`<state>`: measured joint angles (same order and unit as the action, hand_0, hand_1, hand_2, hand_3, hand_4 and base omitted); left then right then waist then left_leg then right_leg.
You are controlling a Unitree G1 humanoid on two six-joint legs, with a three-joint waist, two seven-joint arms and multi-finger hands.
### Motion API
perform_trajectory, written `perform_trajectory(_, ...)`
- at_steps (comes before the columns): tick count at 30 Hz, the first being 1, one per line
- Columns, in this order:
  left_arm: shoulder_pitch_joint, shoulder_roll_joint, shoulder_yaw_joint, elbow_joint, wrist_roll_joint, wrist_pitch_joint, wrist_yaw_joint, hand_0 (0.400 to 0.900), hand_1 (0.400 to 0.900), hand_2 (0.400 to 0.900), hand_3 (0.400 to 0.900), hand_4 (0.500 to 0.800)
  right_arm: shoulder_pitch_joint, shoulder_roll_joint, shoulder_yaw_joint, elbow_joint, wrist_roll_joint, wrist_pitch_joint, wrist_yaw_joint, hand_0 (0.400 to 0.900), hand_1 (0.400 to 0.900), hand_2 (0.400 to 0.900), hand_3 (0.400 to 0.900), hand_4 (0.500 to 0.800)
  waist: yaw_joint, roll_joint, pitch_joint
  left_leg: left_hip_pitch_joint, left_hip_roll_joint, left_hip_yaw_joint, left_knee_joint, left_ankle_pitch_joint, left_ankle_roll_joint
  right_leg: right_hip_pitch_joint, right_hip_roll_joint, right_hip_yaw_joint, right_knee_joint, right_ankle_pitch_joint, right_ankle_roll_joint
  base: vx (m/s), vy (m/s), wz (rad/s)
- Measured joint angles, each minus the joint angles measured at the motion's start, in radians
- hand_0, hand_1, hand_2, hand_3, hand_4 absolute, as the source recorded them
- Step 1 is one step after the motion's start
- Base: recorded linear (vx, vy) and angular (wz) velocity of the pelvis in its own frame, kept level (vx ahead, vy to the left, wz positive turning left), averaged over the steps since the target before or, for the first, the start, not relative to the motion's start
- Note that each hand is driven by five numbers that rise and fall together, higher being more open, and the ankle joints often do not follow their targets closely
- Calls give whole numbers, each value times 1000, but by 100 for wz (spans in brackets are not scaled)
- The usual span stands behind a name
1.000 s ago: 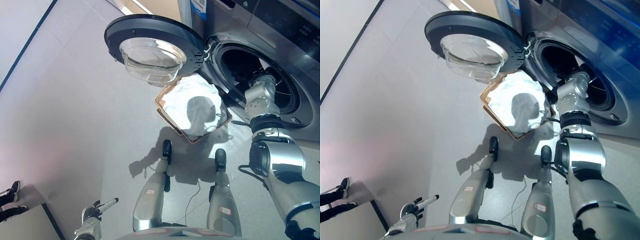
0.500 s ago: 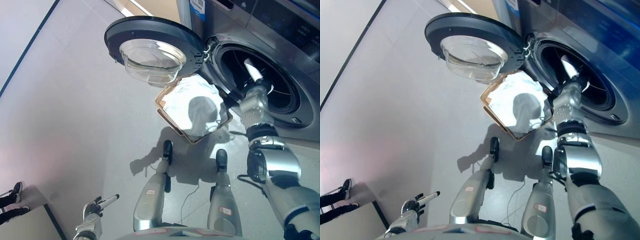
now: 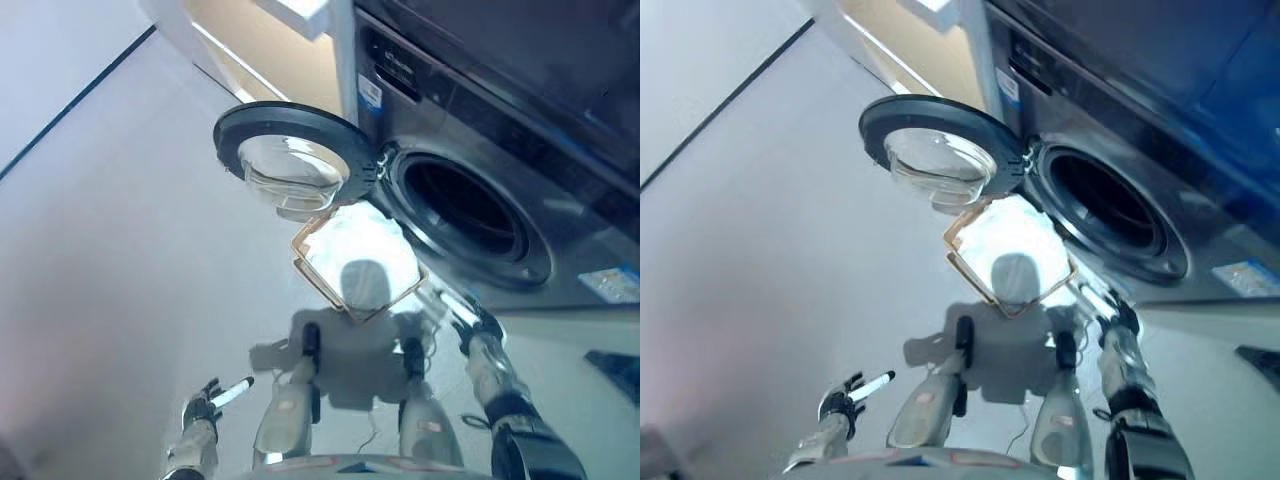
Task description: Put the clothes in the basket into the washing machine.
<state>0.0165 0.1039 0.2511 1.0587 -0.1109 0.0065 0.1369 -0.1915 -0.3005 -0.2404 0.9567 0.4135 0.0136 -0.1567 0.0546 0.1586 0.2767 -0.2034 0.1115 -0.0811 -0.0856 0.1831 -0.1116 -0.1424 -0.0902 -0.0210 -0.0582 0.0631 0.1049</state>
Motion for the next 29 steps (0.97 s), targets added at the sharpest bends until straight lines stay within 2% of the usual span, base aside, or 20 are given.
perform_trajectory(2, -1, 14, 0, 47, -1, 12, -9, 900, 900, 900, 900, 800, 37, -13, 17, 66, -70, -2, 19, 900, 900, 900, 900, 800, -6, -46, -40, 12, -4, 3, 0, -7, -1, 20, -3, 3, -27, 8, 0, -46, -29, -17)
perform_trajectory(4, -4, 24, -2, 54, 0, 12, -19, 900, 900, 900, 900, 800, 60, -11, 23, 93, -133, 2, 36, 900, 900, 900, 900, 800, -7, -74, -58, 37, -4, 6, 0, -12, -2, 44, -3, 6, -30, 8, 0, -62, -17, -17)
perform_trajectory(6, -7, 35, -2, 53, 5, 11, -25, 900, 900, 900, 900, 800, 79, -10, 42, 125, -193, 0, 51, 900, 900, 900, 900, 800, -6, -93, -85, 54, -4, 10, 0, -18, 0, 59, -4, 9, -30, 6, -2, -71, -15, -15)
perform_trajectory(8, -8, 54, -30, 56, 17, 11, -27, 900, 900, 900, 900, 800, 86, -12, 82, 192, -248, -3, 56, 900, 900, 900, 900, 800, -6, -105, -111, 75, -3, 19, -1, -25, 4, 75, -4, 15, -30, 4, -5, -64, -17, -19)
perform_trajectory(11, -4, 83, -69, 69, 54, 12, -32, 900, 900, 900, 900, 800, 102, -15, 170, 301, -336, -2, 60, 900, 900, 900, 900, 800, -4, -112, -163, 90, -1, 27, -4, -34, -4, 80, -4, 24, -33, -2, -11, -73, -25, -19)
perform_trajectory(18, -6, 107, -139, 155, 113, 15, -35, 900, 900, 900, 900, 800, 123, -16, 217, 570, -421, 18, 66, 900, 900, 900, 900, 800, -4, -114, -221, 142, 9, 50, -6, -45, -8, 117, 2, 40, -34, -1, -16, -11, -16, -8)
perform_trajectory(22, -2, 107, -160, 184, 126, 19, -39, 900, 900, 900, 900, 800, 141, -28, 218, 581, -434, 39, 66, 900, 900, 900, 900, 800, -5, -126, -234, 166, 10, 57, -6, -48, -9, 135, 2, 50, -34, -2, -17, -15, -8, -14)
perform_trajectory(29, 2, 108, -178, 192, 134, 30, -39, 900, 900, 900, 900, 800, 111, -30, 239, 552, -436, 35, 66, 900, 900, 900, 900, 800, -4, -149, -255, 176, 9, 57, -6, -50, -9, 139, 4, 63, -34, 1, -21, -14, -10, 0)
